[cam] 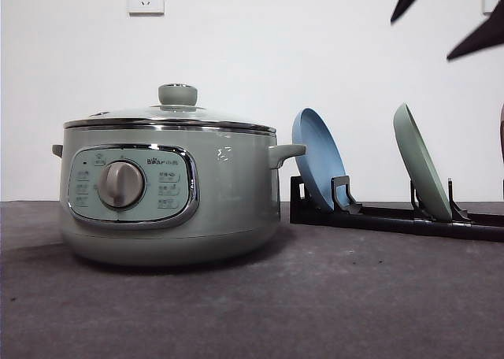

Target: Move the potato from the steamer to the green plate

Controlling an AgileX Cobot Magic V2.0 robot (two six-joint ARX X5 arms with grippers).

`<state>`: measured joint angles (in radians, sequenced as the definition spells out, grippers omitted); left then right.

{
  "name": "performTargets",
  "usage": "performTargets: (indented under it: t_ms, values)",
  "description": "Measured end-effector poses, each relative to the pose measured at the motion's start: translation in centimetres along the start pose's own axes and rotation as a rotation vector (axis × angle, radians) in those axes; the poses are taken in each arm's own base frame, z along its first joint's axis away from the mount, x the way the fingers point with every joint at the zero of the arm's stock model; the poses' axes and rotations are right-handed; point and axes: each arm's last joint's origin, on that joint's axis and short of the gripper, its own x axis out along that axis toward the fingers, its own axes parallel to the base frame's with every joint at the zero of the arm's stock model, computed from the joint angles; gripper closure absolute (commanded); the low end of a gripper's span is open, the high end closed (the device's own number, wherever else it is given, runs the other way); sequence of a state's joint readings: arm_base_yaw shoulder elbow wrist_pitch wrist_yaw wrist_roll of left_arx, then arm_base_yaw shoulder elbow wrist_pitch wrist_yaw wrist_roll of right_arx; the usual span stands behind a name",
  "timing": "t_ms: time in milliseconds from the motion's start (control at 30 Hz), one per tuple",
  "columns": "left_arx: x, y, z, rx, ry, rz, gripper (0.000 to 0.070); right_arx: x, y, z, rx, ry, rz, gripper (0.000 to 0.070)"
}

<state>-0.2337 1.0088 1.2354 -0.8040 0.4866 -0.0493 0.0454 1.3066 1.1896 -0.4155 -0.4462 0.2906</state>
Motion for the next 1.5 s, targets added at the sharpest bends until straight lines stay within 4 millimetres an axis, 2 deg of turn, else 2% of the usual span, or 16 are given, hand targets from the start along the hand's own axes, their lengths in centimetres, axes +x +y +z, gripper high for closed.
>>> performTargets:
  t_ms: [333, 533, 600, 833, 1000, 1100, 1500]
  values:
    - [0.0, 0.0, 0.0, 0.018, 0.0, 0.0, 0.0024, 5.6, -3.1, 4.0, 0.07, 0.04, 0.022, 0.0084]
    - [0.0, 0.0, 0.0, 0.024, 0.0, 0.0, 0.0024, 8.4, -4.4, 4.8, 0.109, 0.068, 0.02, 0.0086]
    - [0.0, 0.0, 0.0, 0.025, 0.0, 0.0, 0.0024, 9.0, -4.8, 4.8, 0.128, 0.079, 0.017, 0.0106]
    - [0.0, 0.0, 0.0, 0.03, 0.0, 0.0, 0.0024, 10.7, -5.9, 4.0, 0.169, 0.12, 0.002, 0.0362]
    - [0.0, 0.0, 0.0, 0.033, 0.0, 0.0, 0.0024, 11.2, -6.3, 3.7, 0.181, 0.135, -0.005, 0.0543]
    - [0.0, 0.0, 0.0, 0.033, 0.0, 0.0, 0.0024, 11.2, -6.4, 3.8, 0.181, 0.131, -0.015, 0.0693]
    - [0.1, -0.1, 0.0, 0.036, 0.002, -0.006, 0.0024, 10.6, -6.1, 4.2, 0.196, 0.141, -0.031, 0.07]
